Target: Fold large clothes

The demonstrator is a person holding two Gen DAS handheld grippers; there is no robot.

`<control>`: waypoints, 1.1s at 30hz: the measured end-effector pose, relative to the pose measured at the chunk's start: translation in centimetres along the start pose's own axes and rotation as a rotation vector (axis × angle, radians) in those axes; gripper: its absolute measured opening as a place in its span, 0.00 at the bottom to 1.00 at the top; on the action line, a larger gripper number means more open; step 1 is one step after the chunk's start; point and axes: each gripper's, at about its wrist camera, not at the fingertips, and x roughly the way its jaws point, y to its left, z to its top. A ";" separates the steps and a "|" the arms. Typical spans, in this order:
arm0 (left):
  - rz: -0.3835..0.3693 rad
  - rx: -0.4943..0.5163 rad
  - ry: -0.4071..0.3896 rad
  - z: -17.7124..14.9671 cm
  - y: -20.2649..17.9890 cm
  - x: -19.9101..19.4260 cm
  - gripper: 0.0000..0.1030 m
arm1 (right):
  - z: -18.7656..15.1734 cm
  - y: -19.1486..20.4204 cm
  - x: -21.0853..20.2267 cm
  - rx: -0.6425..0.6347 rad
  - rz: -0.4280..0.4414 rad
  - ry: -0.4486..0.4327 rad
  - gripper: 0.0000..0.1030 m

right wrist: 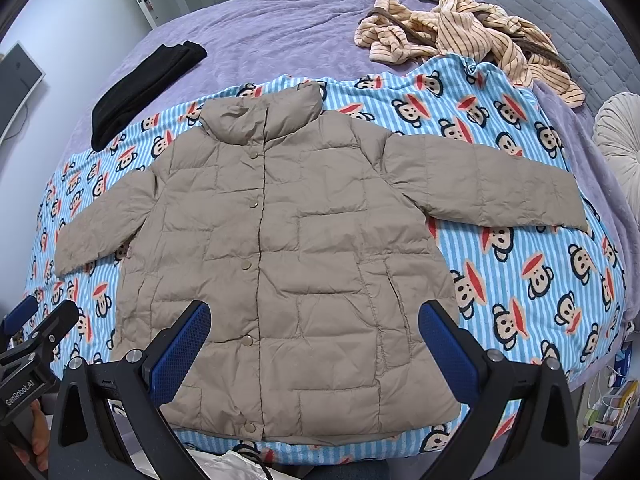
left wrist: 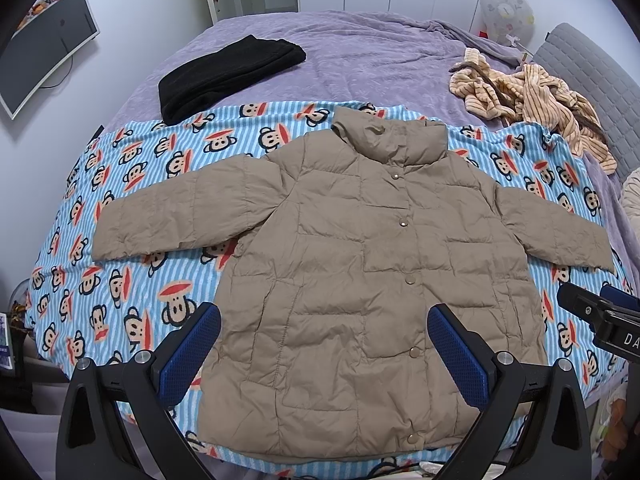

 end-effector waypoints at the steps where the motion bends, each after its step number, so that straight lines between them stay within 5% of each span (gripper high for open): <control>1: 0.000 0.000 0.000 0.0 0.0 0.0 1.00 | 0.1 0.0 -0.1 0.000 0.000 0.000 1.00; 33: -0.036 -0.009 0.024 -0.6 0.6 0.9 1.00 | 0.0 0.4 0.7 -0.008 -0.020 0.021 1.00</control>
